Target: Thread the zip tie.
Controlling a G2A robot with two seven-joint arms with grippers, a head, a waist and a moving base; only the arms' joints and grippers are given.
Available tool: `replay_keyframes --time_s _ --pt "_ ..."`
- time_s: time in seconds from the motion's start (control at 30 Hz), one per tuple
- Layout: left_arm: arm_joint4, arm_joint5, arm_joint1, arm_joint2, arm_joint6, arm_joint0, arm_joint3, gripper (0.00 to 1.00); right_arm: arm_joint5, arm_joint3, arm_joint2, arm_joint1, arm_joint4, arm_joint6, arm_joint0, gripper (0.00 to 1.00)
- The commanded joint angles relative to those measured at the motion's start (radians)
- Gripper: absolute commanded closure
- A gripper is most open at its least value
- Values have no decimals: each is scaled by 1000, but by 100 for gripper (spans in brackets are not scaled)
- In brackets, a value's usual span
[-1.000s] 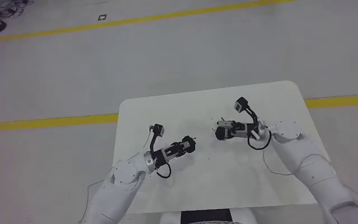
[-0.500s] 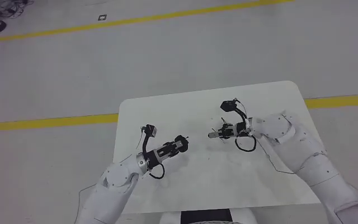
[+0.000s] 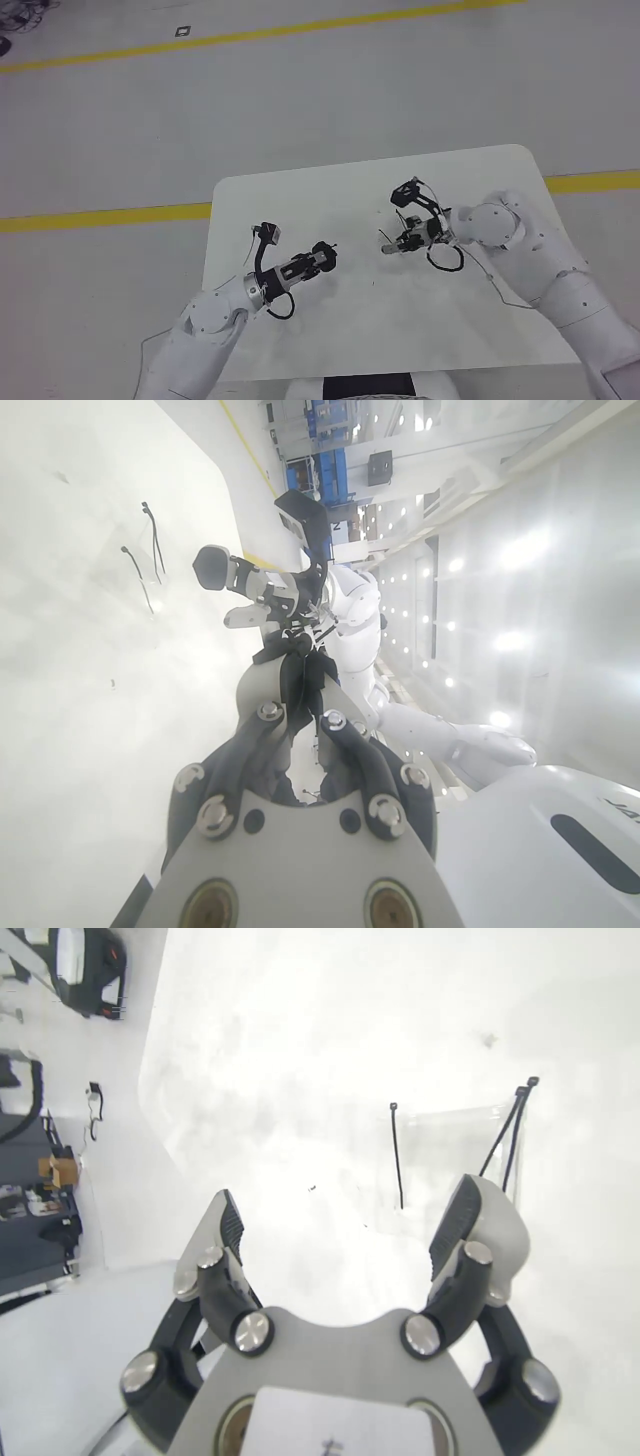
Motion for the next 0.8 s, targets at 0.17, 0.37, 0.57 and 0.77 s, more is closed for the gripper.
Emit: replay_keyframes --time_s 0.17,0.37,0.57,0.77 --pt "0 0 0 0 0 0 0 100 4 -24 -74 16 60 129 89 0" --pt "0 0 0 0 0 0 0 100 4 8 -133 18 107 153 136 0" --pt "0 0 0 0 0 0 0 100 4 8 -133 18 107 153 136 0" --pt "0 0 0 0 0 0 0 100 4 43 -139 17 109 113 139 0"
